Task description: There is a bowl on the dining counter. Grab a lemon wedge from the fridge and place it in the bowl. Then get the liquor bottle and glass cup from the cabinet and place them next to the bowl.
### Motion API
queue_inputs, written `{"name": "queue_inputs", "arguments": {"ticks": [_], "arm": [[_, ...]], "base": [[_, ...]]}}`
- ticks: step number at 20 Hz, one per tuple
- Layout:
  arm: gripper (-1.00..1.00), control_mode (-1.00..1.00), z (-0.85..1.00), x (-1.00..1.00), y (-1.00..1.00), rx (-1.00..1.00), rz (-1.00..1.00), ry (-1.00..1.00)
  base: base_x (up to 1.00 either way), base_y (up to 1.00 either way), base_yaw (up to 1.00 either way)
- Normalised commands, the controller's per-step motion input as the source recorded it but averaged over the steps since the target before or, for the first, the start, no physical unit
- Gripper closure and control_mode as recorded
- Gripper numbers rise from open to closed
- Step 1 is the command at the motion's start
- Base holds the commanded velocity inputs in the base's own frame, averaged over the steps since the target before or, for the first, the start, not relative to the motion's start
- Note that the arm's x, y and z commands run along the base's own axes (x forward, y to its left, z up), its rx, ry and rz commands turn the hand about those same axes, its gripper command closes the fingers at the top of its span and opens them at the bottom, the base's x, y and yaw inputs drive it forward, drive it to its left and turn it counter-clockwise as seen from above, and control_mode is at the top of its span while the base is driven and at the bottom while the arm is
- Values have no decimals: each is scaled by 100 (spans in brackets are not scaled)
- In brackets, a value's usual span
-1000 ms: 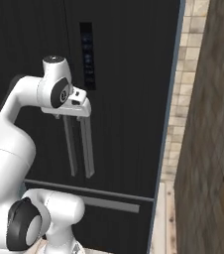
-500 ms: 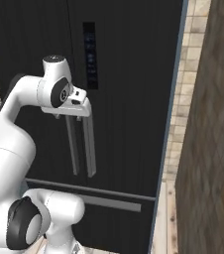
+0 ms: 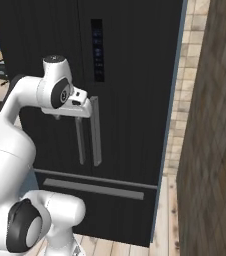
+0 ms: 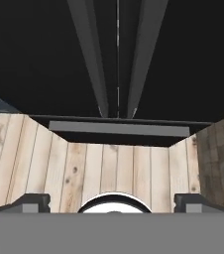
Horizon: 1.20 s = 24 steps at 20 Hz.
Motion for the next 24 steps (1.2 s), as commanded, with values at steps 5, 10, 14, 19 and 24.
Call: {"name": "queue_inputs", "arguments": {"ticks": [5, 10, 14, 19, 24], "arm": [[-100, -100, 0, 5, 0, 0, 0, 0], [-100, -100, 0, 34, -19, 0, 8, -8], [-100, -100, 0, 40, -20, 0, 13, -19], [-100, -100, 0, 48, -1, 0, 7, -14], [-100, -100, -3, 20, -1, 0, 0, -11]], "base": [[-1, 0, 0], [0, 0, 0], [0, 0, 0], [0, 0, 0], [0, 0, 0]]}}
